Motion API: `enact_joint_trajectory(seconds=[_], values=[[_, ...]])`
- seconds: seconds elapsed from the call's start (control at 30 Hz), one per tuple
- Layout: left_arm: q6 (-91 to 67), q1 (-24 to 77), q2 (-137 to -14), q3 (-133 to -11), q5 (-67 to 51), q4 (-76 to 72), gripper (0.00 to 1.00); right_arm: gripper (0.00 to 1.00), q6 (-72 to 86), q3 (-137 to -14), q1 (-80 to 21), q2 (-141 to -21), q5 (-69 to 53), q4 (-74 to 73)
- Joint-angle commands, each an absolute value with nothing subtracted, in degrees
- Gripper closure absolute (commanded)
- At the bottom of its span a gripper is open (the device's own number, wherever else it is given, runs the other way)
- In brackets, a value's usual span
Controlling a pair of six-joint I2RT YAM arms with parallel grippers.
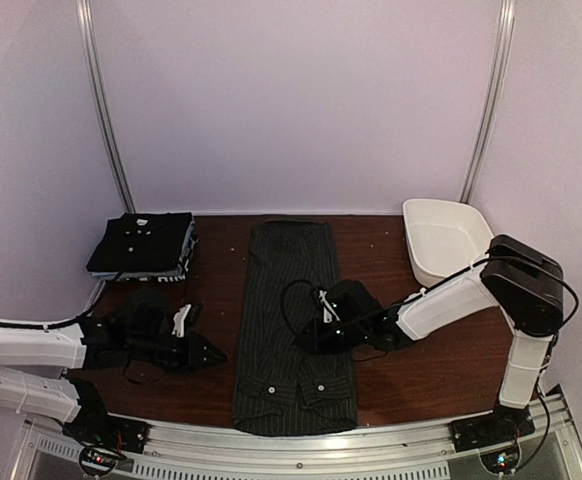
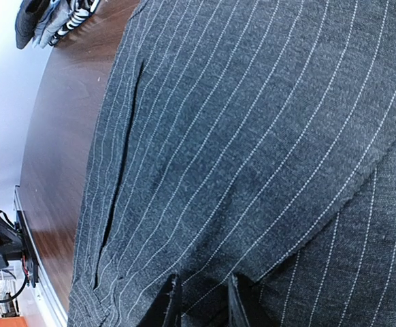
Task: Fold and stack the long sleeve shirts
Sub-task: Adjust the rectangle-folded shirt at the center of the board, then pick up the rectangle-folded shirt from the center of the board.
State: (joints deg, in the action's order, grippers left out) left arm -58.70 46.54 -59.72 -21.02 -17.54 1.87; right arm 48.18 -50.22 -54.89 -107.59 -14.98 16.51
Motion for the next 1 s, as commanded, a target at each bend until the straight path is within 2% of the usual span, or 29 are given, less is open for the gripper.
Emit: enact_joint_trajectory(seconds=[0.0,0.17,0.5,0.97], values=[[-61.0,47.3,-58.2,-19.1,-17.0,3.6,0.7,0.74,48.4,-51.3,-55.3,-105.4,-14.4,13.1],[-62.2,49.1,-57.8,-18.5,-17.9,3.6,0.69,0.71,47.6,-48.0,-56.4,-95.5,-11.3,7.8],[-66.1,54.9,-58.6,-16.7,-16.1,2.2,0.63,0.61,53.4,-30.7,-61.2,-71.2,-6.6,4.1],[-68.6,56.3,-62.2,-15.4,-16.4,-2.4,0.62,0.53,60.5,-19.8,-65.6,-63.0,-6.7,9.4]])
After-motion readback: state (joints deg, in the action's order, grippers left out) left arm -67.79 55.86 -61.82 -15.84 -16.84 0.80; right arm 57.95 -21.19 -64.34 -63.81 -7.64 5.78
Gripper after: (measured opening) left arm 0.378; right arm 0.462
